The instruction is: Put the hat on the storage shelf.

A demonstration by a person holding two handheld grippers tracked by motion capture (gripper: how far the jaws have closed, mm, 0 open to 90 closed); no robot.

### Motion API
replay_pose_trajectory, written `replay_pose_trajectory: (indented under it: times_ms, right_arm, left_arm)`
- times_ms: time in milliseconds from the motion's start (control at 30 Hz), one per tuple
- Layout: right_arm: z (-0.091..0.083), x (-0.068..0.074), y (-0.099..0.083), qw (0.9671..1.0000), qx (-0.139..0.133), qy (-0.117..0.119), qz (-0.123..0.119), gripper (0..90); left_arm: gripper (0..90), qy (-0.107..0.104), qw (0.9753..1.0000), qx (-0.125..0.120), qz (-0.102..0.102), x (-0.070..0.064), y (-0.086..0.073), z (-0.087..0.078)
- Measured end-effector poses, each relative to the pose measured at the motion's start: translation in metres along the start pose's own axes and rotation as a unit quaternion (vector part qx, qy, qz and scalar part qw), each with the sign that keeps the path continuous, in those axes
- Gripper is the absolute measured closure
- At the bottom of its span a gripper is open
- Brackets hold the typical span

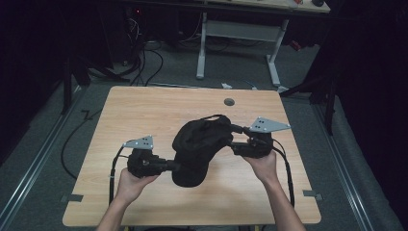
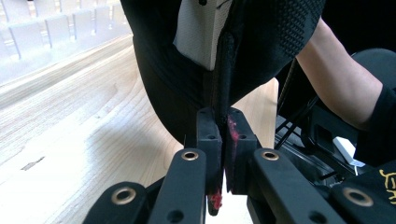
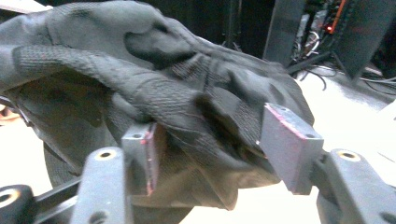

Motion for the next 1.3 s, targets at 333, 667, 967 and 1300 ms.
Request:
replay_pose_trajectory:
  times_ms: [333, 667, 967, 1300]
  right_arm:
    - [-0.008, -0.023, -0.038, 0.9976, 0.024, -0.045, 0.047, 35.9]
    - [0.005, -0.042, -0.122, 0.9822, 0.095, -0.134, 0.091, 36.8]
    - [0.003, -0.055, -0.156, 0.9654, 0.120, -0.208, 0.101, 36.8]
    - [0.008, -0.058, -0.162, 0.9590, 0.141, -0.228, 0.093, 38.0]
  left_arm:
    - [86.8, 0.028, 0.9992, -0.026, -0.007, 0.005, 0.005, -0.011]
    - [86.7, 0.055, 0.9980, -0.029, -0.006, 0.010, 0.009, -0.012]
    - [86.7, 0.091, 0.9940, -0.059, -0.008, 0.017, 0.018, -0.017]
    - [86.6, 0.130, 0.9888, -0.071, -0.016, 0.030, 0.025, -0.020]
Point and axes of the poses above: each handheld gripper's, and its own axes: z roughly forward along the jaws, y roughly out of its top, x roughly to its left, the point moved 5 cm from there along z, roughly forward along the jaws, and after that the axes turned 8 degrees about z, right-handed, at the moved point
